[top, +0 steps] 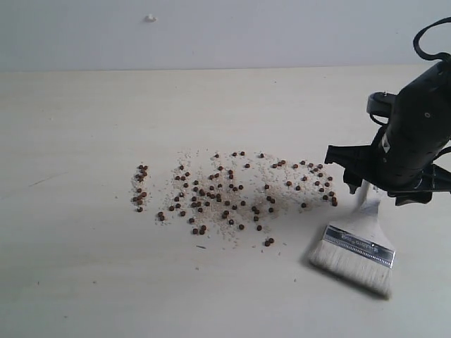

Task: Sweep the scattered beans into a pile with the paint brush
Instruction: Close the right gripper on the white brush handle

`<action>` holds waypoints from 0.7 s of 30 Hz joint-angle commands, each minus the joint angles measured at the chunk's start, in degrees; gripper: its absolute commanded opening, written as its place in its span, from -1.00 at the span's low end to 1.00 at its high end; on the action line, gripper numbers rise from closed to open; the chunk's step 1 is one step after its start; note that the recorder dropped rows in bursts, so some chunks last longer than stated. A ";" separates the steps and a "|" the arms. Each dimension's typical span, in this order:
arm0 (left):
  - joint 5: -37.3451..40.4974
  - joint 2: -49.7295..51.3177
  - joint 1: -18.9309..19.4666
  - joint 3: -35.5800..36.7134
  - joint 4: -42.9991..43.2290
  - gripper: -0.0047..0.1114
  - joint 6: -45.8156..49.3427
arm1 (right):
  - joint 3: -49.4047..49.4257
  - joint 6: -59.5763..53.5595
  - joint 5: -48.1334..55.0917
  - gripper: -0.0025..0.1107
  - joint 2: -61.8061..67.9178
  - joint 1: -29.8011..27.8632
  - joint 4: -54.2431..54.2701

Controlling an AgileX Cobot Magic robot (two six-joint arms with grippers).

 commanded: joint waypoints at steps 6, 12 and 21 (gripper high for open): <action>0.00 -0.37 -0.23 0.19 -0.31 -0.92 0.15 | 0.02 0.19 -0.42 0.14 4.07 0.12 1.32; 0.00 -0.37 -0.23 0.19 -0.31 -0.92 0.15 | 0.02 0.52 -0.51 0.14 4.45 0.12 1.22; 0.00 -0.37 -0.23 0.19 -0.31 -0.92 0.15 | 0.02 5.79 -2.49 0.15 4.45 0.12 -1.09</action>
